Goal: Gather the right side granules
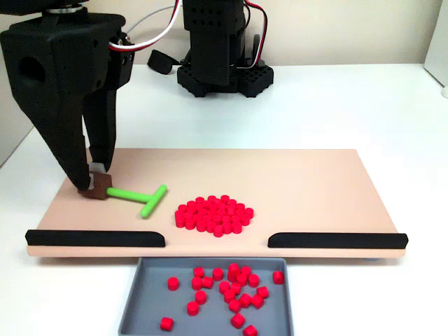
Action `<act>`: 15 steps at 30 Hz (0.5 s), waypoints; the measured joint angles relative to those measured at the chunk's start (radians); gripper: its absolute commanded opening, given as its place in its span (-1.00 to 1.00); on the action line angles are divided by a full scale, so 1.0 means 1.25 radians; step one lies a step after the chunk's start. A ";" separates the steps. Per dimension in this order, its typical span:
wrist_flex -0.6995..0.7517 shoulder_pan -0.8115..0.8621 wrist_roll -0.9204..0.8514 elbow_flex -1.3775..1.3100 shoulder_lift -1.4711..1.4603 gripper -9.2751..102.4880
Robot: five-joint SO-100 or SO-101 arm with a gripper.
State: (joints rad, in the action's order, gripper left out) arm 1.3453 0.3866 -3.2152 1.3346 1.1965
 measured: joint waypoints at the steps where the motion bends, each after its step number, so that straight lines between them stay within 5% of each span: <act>1: -0.001 0.000 0.000 0.000 -0.002 -0.84; 15: 0.000 -0.016 0.000 -0.026 -0.028 -0.84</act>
State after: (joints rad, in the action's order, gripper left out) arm 1.3453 0.3666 -3.2152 1.3023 1.1612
